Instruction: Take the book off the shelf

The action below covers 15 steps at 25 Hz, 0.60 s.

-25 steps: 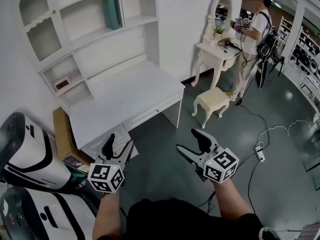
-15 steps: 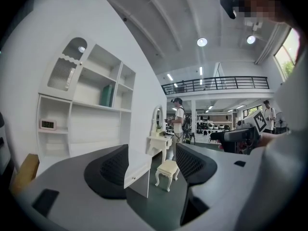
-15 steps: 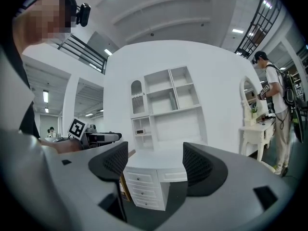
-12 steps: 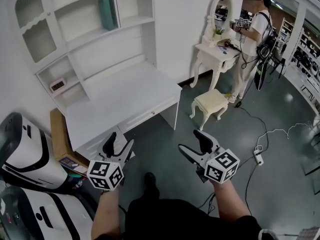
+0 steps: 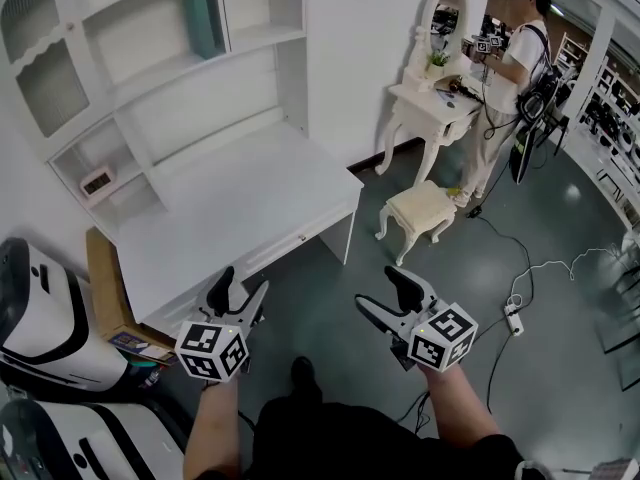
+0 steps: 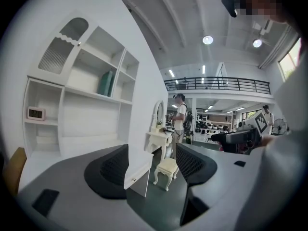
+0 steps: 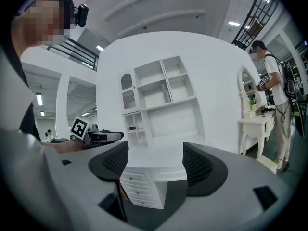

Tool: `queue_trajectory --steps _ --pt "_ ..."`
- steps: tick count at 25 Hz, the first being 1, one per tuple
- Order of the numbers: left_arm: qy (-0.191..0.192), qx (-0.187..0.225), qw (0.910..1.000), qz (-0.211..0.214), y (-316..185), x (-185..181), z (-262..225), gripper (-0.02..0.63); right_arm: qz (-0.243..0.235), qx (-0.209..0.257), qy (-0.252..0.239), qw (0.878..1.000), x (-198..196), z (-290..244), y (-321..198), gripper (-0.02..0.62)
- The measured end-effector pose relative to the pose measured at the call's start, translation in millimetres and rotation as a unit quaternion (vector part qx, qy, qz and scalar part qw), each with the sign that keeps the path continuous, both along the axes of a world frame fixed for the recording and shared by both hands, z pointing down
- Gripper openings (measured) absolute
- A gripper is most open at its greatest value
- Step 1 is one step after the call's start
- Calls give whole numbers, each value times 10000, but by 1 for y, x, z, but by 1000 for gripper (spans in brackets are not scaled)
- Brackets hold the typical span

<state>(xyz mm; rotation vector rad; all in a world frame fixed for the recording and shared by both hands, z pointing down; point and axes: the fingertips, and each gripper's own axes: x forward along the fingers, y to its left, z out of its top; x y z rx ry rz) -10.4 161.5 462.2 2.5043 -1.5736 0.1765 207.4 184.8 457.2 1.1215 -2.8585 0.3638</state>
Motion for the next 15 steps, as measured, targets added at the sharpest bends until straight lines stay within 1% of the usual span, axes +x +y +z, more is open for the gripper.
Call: queue_trajectory --steps 6,9,15 --pt "87 -95 9999 -79 -65 -42 4 298 -28 -108 53 9999 -37 1 -64 350" --pt "150 -69 9998 -92 -102 -66 -1 298 1 -131 133 9998 -56 -2 -99 350" --pt "82 45 9999 -87 -164 -110 -10 298 112 -157 231 9995 -86 -5 -148 350"
